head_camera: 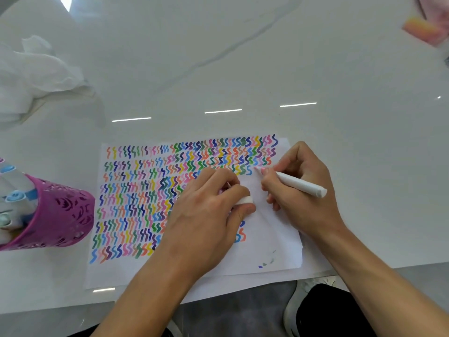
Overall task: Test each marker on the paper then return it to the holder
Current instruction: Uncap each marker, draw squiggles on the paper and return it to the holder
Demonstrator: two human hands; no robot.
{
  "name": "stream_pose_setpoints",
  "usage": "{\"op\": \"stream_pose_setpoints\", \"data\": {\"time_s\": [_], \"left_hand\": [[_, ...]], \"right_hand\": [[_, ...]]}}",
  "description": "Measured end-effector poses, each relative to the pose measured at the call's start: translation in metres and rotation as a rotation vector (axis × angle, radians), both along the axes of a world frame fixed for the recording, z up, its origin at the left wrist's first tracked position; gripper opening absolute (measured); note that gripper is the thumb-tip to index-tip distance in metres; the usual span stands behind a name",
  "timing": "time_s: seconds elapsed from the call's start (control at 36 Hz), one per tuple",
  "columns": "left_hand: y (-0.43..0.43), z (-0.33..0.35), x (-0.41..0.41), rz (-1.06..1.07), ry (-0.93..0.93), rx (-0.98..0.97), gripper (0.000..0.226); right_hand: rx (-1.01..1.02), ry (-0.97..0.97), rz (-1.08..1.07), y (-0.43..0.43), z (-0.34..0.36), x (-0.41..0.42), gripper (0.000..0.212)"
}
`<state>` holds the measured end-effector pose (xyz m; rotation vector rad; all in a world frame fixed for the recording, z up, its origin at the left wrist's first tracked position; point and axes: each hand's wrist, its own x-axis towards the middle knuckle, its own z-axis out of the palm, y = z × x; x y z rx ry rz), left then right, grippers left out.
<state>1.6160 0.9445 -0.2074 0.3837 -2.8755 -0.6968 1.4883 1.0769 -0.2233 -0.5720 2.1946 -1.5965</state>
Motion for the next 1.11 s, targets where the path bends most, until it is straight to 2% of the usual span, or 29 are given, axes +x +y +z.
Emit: {"op": "stream_pose_setpoints", "data": {"time_s": [0.61, 0.78, 0.83, 0.97, 1.11], "left_hand": [[-0.001, -0.002, -0.001, 0.036, -0.022, 0.011, 0.026], [0.0, -0.002, -0.002, 0.051, -0.028, 0.014, 0.027], [0.001, -0.001, -0.002, 0.055, -0.027, 0.024, 0.026], [0.002, 0.003, -0.001, 0.054, -0.041, 0.038, 0.025], [0.003, 0.008, 0.002, 0.089, -0.018, 0.057, 0.021]], "right_hand": [[0.07, 0.032, -0.033, 0.0, 0.001, -0.001, 0.024], [0.072, 0.022, 0.024, 0.002, -0.002, -0.001, 0.025], [0.028, 0.003, 0.026, 0.002, -0.002, -0.002, 0.024], [-0.232, -0.181, -0.059, 0.003, 0.006, -0.01, 0.017], [-0.31, -0.154, -0.085, 0.002, 0.016, -0.01, 0.01]]}}
